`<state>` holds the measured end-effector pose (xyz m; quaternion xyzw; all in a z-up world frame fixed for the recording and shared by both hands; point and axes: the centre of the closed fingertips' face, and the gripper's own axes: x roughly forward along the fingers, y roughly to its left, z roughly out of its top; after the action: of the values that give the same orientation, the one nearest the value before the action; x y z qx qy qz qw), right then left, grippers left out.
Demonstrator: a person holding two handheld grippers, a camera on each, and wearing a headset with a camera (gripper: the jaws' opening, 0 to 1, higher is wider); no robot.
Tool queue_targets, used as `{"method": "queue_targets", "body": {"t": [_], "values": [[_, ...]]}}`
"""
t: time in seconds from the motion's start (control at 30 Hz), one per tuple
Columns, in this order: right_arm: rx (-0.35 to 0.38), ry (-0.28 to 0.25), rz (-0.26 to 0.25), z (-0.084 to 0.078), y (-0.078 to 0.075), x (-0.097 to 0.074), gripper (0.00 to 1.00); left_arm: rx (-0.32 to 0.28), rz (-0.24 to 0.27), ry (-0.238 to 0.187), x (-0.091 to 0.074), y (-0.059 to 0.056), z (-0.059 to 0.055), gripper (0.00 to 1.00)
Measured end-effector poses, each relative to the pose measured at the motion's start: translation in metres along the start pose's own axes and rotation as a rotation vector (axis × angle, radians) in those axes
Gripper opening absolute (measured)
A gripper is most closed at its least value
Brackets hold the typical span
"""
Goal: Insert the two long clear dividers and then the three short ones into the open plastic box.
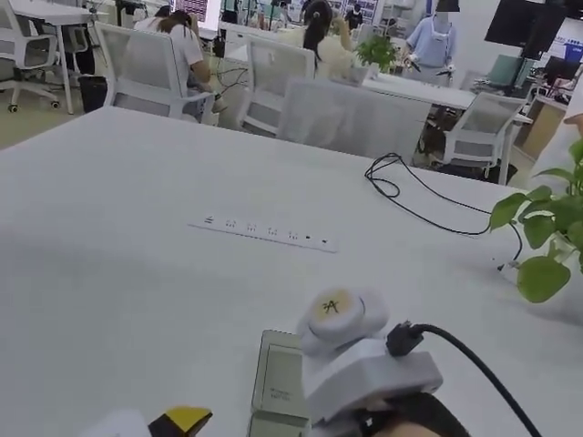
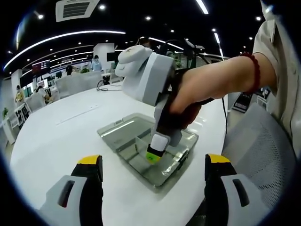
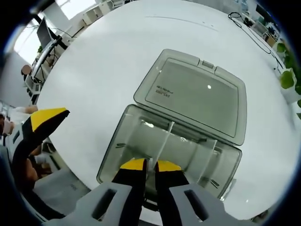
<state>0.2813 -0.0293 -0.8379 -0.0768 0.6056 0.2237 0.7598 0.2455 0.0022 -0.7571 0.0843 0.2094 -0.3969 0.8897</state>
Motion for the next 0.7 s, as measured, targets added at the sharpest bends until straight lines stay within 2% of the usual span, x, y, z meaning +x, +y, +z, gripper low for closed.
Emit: {"method": "queue_targets", "body": {"t": [0.17, 0.3, 0.47, 0.7], "values": [[0.015, -0.008, 0.045, 0.001, 0.002, 0.0, 0.11, -0.005, 0.012, 0.0, -0.002, 0.003, 0.001, 0.91], [-0.034, -0.04, 0.091, 0.003, 0.006, -0.001, 0.13, 0.0, 0.027, 0.012, -0.003, 0.007, 0.0, 0.91], [-0.083, -0.065, 0.108, 0.002, 0.008, -0.002, 0.16, -0.002, 0.048, 0.015, -0.005, 0.011, 0.0, 0.91], [-0.152, -0.12, 0.146, 0.006, 0.013, -0.011, 0.24, -0.008, 0.064, 0.012, -0.007, 0.011, 0.003, 0.91]]}}
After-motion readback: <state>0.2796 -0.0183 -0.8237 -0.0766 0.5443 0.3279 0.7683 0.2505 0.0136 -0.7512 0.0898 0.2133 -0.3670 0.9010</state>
